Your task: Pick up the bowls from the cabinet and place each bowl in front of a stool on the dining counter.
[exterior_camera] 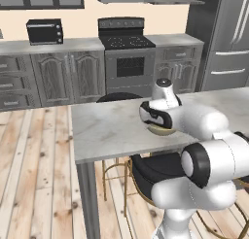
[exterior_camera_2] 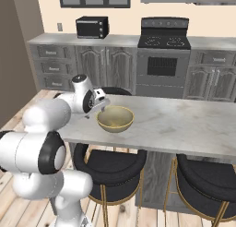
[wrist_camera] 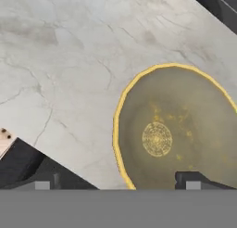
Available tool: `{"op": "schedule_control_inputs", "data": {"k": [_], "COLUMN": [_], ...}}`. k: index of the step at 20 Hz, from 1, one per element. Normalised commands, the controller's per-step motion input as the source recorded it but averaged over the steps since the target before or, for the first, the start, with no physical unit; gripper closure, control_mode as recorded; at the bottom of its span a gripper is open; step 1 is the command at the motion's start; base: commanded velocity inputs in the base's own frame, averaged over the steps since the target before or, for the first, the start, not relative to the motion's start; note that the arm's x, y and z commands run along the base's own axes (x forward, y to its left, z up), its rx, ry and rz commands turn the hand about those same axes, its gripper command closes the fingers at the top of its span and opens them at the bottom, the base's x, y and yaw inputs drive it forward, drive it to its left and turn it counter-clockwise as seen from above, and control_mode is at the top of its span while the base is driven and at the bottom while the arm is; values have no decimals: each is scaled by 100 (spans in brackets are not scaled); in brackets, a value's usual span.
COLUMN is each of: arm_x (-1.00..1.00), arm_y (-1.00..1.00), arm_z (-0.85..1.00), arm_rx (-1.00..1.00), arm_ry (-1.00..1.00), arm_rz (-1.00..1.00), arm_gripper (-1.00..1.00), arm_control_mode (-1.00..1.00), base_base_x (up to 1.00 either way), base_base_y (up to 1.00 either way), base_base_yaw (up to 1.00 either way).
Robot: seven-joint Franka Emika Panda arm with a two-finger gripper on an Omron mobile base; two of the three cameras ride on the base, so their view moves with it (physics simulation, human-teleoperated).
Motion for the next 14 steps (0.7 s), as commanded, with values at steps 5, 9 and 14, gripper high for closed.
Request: {"op": "schedule_control_inputs", "data": {"k": [5, 9, 14], "arm_x": [-56, -63, -68], "arm_y": [-12, -7, -23], "arm_z": [100, 100, 83], "arm_rx": [17, 12, 3], "arm_ry": [6, 4, 18], "arm_rz": [-19, -31, -44], "arm_gripper": [-100, -100, -100], "arm_control_mode": [-100, -100, -100], "base_base_x": [0, 0, 0], "base_base_y": [0, 0, 0], "base_base_yaw": [0, 0, 0]}}
